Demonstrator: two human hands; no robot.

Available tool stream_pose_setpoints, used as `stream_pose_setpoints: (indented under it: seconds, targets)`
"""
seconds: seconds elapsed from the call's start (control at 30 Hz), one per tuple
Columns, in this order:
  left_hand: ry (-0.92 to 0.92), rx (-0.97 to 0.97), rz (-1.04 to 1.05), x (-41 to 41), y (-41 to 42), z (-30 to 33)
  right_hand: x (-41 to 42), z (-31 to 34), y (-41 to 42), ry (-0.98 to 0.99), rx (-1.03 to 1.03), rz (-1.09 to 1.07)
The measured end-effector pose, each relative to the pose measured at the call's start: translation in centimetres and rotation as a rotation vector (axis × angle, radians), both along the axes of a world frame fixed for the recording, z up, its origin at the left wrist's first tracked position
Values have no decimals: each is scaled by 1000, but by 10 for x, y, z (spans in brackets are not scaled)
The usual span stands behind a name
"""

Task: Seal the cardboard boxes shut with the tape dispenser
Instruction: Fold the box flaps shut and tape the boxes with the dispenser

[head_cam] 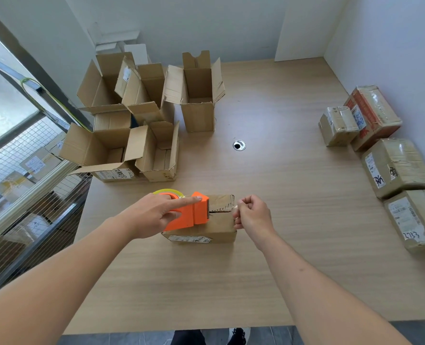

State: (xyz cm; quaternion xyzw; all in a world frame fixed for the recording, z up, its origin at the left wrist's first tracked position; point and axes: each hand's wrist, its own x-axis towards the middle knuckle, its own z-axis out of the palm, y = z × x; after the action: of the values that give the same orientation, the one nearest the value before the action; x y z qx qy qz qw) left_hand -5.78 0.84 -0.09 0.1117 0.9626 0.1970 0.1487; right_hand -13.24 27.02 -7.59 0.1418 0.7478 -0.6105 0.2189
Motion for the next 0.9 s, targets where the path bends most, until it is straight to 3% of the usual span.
stream_pose_setpoints:
  seconds: [0.9]
  targets:
    - [-70, -58, -25, -9, 0, -3, -7, -37, 9, -88, 34, 132]
